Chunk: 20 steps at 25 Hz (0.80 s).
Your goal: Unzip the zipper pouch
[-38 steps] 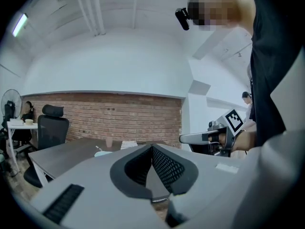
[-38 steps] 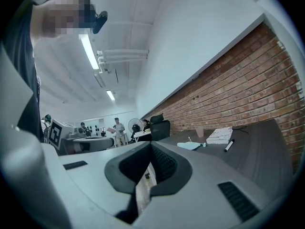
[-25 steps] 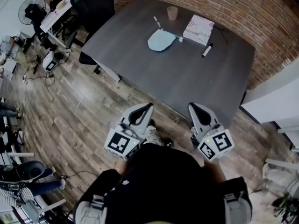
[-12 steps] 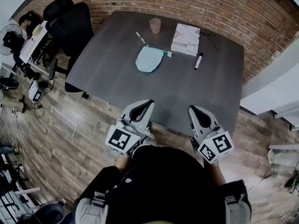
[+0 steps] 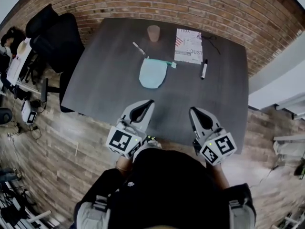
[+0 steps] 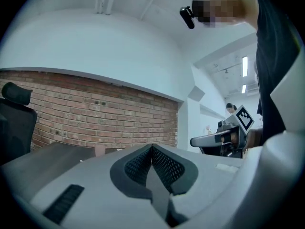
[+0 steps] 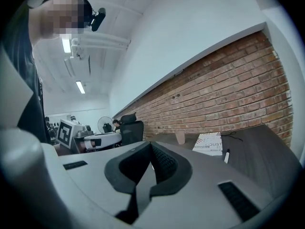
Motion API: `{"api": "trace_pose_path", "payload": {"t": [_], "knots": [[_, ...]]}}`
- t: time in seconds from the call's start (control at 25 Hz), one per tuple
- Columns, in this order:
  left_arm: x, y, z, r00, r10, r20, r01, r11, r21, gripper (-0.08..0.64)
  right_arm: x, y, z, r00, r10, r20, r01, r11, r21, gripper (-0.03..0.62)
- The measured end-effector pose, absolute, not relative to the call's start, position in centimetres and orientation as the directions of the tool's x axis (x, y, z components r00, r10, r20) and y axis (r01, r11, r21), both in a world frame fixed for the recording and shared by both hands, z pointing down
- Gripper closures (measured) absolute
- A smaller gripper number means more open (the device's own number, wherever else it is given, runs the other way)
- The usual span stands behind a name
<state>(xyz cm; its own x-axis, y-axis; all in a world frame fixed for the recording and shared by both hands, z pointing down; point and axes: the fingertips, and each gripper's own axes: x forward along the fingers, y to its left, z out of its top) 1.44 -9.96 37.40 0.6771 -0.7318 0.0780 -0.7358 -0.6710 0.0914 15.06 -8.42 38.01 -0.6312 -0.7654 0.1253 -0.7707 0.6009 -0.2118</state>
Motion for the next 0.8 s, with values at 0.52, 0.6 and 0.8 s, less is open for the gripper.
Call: {"api": "trace_pose_path", "payload": {"t": [0.52, 0.6, 0.8], "knots": [[-4.6, -16.9, 39.0, 0.711, -0.697, 0.09, -0.703, -0.706, 0.087, 0.555, 10.6, -14.0, 40.1, -0.553, -0.816, 0.166, -0.829, 0.519, -0.211, 0.592], [-5.0, -17.9, 39.2, 0.717, -0.691, 0.091, -0.697, -0.713, 0.082, 0.555, 10.3, -14.6, 40.4, -0.542, -0.822, 0.175, -0.837, 0.508, -0.204, 0.592], [-5.4, -20.2, 39.9, 0.736, -0.671, 0.089, -0.677, -0.731, 0.085, 0.555, 10.1, -16.5, 41.3, -0.507, -0.837, 0.206, -0.86, 0.475, -0.186, 0.592]]}}
